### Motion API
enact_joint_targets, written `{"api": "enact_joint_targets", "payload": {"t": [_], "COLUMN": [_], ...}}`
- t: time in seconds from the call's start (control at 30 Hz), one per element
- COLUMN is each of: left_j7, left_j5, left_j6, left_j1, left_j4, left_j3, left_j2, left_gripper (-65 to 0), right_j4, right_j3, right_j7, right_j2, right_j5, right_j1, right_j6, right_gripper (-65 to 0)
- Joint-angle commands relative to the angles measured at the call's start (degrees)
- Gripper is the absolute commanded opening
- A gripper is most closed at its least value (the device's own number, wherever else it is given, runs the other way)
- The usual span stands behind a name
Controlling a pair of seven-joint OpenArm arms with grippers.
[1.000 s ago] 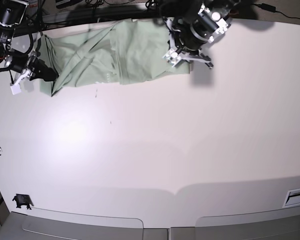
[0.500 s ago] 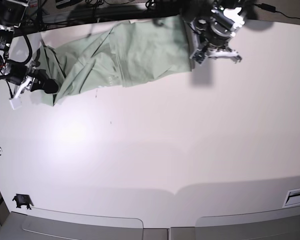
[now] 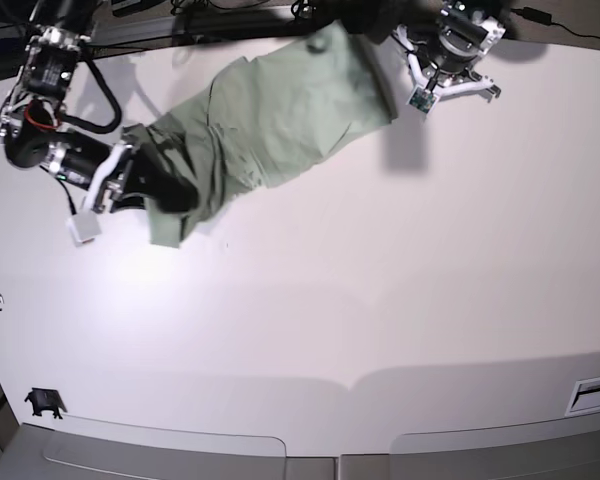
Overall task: Fold the T-shirt properly
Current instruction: 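Fold the held end over toward the left gripper, bunching the shirt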
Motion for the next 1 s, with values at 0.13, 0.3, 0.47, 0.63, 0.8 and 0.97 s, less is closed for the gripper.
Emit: {"api": "enact_joint_targets", "payload": {"t": [0.13,0.3,0.47,0.63,0.8,0.97], "left_j7": [-0.79,-1.01,-0.98,-1.22,-1.2,-1.2], "left_j5": [-0.13,-2.45,-2.45,-2.45,-2.4,-0.96], "left_j6": [0.24,-0.35,-0.85,-0.85,-0.87,-0.83], "left_j1": [0.26,0.26,0.26,0.26,0.26,0.24], "left_j4": [1.09,1.09,1.09,1.09,1.09,1.11], "left_j3": [-0.04,-0.04,-0.04,-0.04,-0.04,-0.04], "left_j2": [-0.24,-0.22,-0.24,-0.24,-0.24,-0.24], "left_gripper": [-65.0,-65.0,-65.0,-65.0,-65.0,-65.0], "right_j4": [4.9,4.96,4.96,4.94,4.94,4.94], "right_j3": [-4.85,-14.25,-23.45,-31.8,-38.66,-42.07], "right_j7": [1.08,1.08,1.08,1.08,1.08,1.08], "right_j2": [-4.5,-8.9,-13.51,-16.7,-17.09,-17.11], "right_j5": [1.58,1.58,1.58,-6.21,-19.47,-23.5], "right_j1": [-4.55,-6.88,-6.84,-6.86,-6.86,-6.88], "right_j6": [0.32,0.32,0.32,0.32,0.32,0.32], "right_gripper": [-65.0,-65.0,-65.0,-65.0,-65.0,-65.0]}}
